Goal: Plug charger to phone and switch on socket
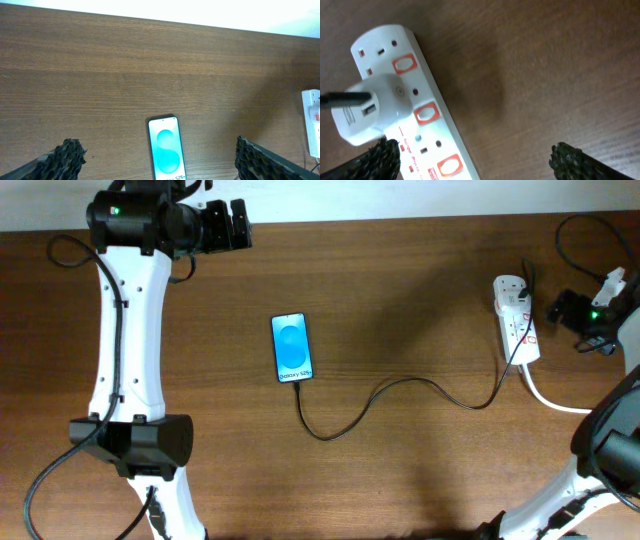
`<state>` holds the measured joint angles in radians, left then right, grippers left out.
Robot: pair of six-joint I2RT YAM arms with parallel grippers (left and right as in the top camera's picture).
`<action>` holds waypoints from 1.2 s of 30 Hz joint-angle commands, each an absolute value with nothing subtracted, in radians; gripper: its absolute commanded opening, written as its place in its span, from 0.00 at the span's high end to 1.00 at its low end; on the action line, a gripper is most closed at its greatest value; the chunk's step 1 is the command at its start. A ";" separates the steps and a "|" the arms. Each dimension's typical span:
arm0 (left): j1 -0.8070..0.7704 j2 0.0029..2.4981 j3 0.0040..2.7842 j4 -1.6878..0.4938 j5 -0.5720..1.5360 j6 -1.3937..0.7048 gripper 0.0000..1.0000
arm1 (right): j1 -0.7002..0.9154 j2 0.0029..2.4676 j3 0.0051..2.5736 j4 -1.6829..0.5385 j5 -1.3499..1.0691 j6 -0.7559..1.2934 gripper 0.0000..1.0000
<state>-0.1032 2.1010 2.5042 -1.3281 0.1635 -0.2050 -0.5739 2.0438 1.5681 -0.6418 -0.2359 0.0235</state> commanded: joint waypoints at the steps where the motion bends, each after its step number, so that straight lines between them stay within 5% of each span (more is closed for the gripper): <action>1: -0.103 2.101 2.507 -1.326 0.156 -0.204 0.01 | -0.550 2.082 1.575 -0.612 -0.163 0.007 0.02; 13: -0.103 2.101 2.507 -1.326 0.156 -0.204 0.01 | -0.510 2.167 1.570 -0.551 -0.148 0.196 0.02; 36: -0.103 2.101 2.507 -1.326 0.156 -0.204 0.01 | -0.484 2.221 1.542 -0.640 -0.202 0.196 0.02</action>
<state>-0.1032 2.1010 2.5042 -1.3273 0.1635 -0.2050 -0.5072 2.1757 1.5768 -0.6025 -0.1761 0.2287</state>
